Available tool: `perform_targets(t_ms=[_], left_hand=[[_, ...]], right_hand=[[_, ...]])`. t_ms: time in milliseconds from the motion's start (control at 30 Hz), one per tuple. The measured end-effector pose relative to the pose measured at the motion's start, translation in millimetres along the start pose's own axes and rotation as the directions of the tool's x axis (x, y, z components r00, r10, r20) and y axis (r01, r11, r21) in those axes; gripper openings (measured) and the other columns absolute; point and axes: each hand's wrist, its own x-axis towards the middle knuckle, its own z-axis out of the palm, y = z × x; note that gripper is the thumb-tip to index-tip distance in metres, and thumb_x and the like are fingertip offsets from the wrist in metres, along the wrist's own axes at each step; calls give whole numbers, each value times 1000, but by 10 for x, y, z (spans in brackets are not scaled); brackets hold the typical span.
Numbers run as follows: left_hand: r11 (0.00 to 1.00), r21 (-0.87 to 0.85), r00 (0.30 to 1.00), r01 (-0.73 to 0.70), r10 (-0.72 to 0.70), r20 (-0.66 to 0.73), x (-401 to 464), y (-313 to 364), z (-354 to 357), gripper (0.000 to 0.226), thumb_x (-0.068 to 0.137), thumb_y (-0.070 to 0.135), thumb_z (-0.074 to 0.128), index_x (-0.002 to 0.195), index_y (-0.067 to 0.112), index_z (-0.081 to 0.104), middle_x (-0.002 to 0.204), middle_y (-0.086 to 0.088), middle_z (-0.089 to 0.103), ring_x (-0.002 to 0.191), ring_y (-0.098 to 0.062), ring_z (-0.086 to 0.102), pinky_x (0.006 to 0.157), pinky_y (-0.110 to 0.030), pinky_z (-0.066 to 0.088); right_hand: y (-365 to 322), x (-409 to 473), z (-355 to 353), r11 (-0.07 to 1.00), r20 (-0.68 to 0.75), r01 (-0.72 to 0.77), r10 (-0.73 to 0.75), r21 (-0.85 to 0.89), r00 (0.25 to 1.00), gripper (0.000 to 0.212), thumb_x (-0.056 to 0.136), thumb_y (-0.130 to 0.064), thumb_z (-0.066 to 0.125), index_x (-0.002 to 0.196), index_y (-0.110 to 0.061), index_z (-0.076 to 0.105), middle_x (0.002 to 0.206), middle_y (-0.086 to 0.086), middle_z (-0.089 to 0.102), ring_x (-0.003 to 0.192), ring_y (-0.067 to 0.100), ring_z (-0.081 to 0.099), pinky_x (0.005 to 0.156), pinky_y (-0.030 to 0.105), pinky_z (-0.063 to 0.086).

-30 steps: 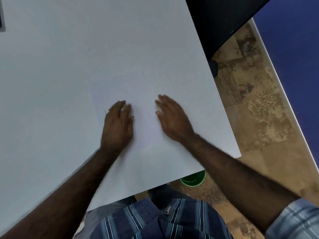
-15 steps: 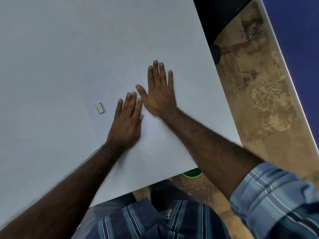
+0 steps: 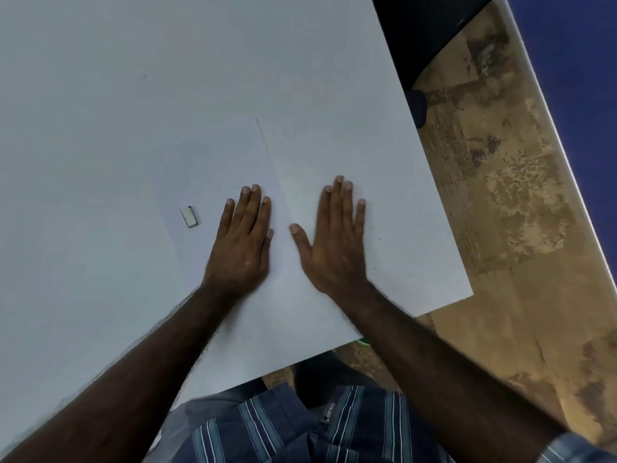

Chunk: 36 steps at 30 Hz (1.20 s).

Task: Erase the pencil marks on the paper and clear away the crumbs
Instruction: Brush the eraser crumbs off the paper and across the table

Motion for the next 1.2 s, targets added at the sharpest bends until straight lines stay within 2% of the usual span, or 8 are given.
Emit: perform_targets(t_ms=[200,367,600,733,800,900,1033,1200], left_hand=[[1000,-25,1000,-15,15,3,-20,-23,23,56,108,15,36,160,-2,25,170,-19,17,160,-33,10,126,-59,17],[1000,4,1000,-10,10,10,-11,2,-5,57,109,18,37,161,-1,23,171,-17,15,160,-31,9,127,-57,16],[1000,17,1000,-8,8,-8,-13,14,0,56,110,16,40,161,-2,24,171,-17,16,160,-32,10,125,-59,19],[1000,-14,999,-16,16,-46,-26,-30,-62,54,107,9,48,158,-3,33,168,-20,25,158,-34,18,125,-58,22],[997,-4,980,79,-79,-181,-65,-69,-180,48,103,5,53,151,-2,47,159,-23,42,150,-39,36,122,-53,30],[925,-48,848,377,-366,-383,-117,-156,-432,37,104,22,57,135,4,62,131,-21,59,123,-39,53,108,-47,43],[726,-88,692,682,-680,-243,-104,-357,-631,62,94,46,68,141,8,55,126,-20,55,119,-40,53,104,-48,45],[652,-126,641,748,-758,-117,-41,-528,-714,70,92,47,67,148,9,47,121,-18,65,121,-38,58,106,-49,46]], right_hand=[[-536,300,123,995,65,103,-102,-13,993,94,105,-69,0,168,-1,15,177,20,1,165,32,-4,130,57,8],[-160,-28,184,998,41,51,-50,-23,998,91,109,-70,20,168,-1,14,177,18,2,165,31,-4,131,57,9],[408,-596,72,990,51,-125,128,-64,990,92,108,-70,20,169,-2,7,178,17,-5,165,30,-8,132,56,8],[316,-662,37,999,19,-7,6,49,1000,87,111,-63,27,168,1,12,177,19,1,165,31,-3,132,57,12],[178,-656,42,988,-7,97,-97,121,995,82,112,-55,38,166,3,18,177,20,6,165,32,2,131,57,17],[-69,-618,75,957,-59,248,-241,154,969,74,112,-46,48,164,2,28,175,20,16,165,32,9,131,55,21],[-344,-547,185,921,0,389,-389,25,921,74,113,-48,42,167,-1,23,177,18,11,165,30,5,132,51,19],[-420,-530,303,908,41,418,-417,-8,908,71,113,-49,40,165,-1,31,176,18,17,165,30,11,132,50,19]])
